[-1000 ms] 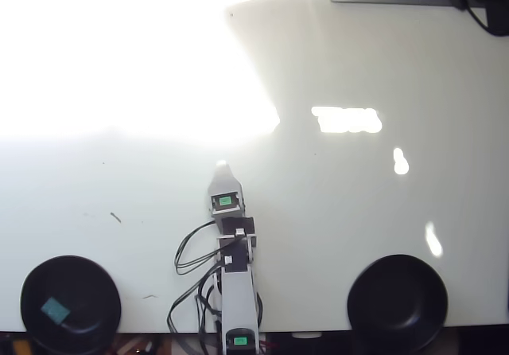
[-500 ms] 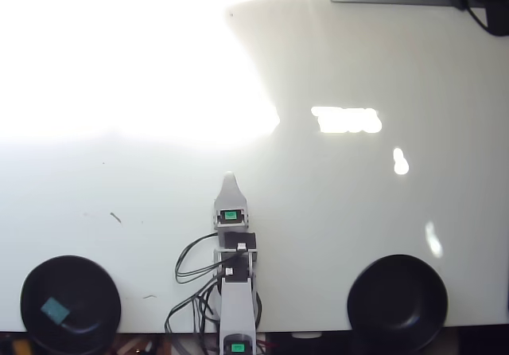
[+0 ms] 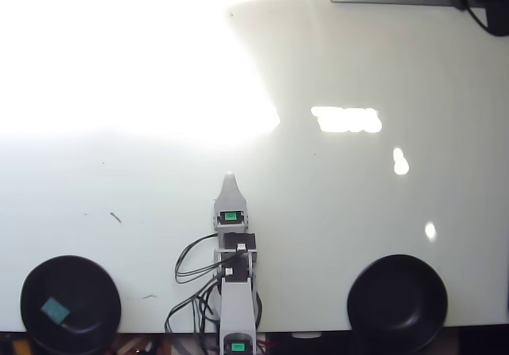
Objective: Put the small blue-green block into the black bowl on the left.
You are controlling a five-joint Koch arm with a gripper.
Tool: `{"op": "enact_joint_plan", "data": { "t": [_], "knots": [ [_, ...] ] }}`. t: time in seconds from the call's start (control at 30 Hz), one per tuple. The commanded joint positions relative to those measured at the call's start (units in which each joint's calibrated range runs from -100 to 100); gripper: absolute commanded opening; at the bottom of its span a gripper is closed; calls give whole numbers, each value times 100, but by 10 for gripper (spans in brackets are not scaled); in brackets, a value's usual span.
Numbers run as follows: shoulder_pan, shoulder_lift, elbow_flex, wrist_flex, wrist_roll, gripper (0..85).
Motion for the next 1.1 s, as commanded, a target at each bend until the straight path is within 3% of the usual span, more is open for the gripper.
{"op": "enact_joint_plan", "data": {
  "t": [0.0,1.07],
  "knots": [
    [0,65,-157,155,-5,491],
    [5,236,-157,-136,10,491]
  ]
}}
